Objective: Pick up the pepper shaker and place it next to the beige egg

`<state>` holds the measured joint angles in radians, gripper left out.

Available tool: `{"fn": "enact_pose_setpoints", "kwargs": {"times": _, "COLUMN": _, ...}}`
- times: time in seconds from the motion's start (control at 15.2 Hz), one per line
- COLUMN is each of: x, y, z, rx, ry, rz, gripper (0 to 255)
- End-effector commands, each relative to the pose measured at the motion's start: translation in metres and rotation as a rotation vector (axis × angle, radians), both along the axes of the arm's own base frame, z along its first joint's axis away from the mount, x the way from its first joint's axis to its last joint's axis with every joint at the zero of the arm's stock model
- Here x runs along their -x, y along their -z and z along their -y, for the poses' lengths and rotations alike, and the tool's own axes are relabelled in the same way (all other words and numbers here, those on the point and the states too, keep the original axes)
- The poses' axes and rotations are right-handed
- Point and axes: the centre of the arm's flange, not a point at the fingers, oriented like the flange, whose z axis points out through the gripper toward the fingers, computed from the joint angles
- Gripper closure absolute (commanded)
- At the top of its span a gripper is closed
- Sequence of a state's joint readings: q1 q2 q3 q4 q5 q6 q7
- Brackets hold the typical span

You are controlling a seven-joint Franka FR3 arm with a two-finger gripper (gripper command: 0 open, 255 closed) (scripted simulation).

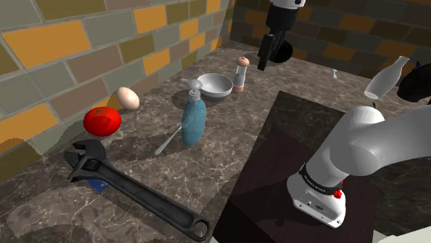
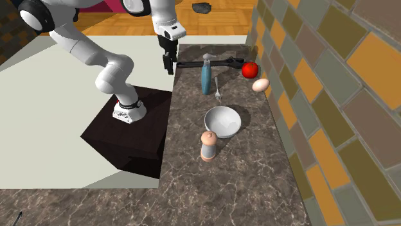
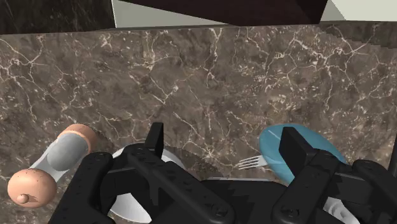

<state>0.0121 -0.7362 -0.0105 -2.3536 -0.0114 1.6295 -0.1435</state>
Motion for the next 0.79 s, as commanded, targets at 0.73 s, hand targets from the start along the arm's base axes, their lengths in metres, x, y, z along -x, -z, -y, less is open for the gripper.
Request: {"fn": "enact_pose_setpoints", "kwargs": {"times": 0.73, "x": -0.073, "y": 0.049, "z": 0.111, "rx": -0.013, "ry": -0.027, "rz": 0.062, "gripper": 0}}
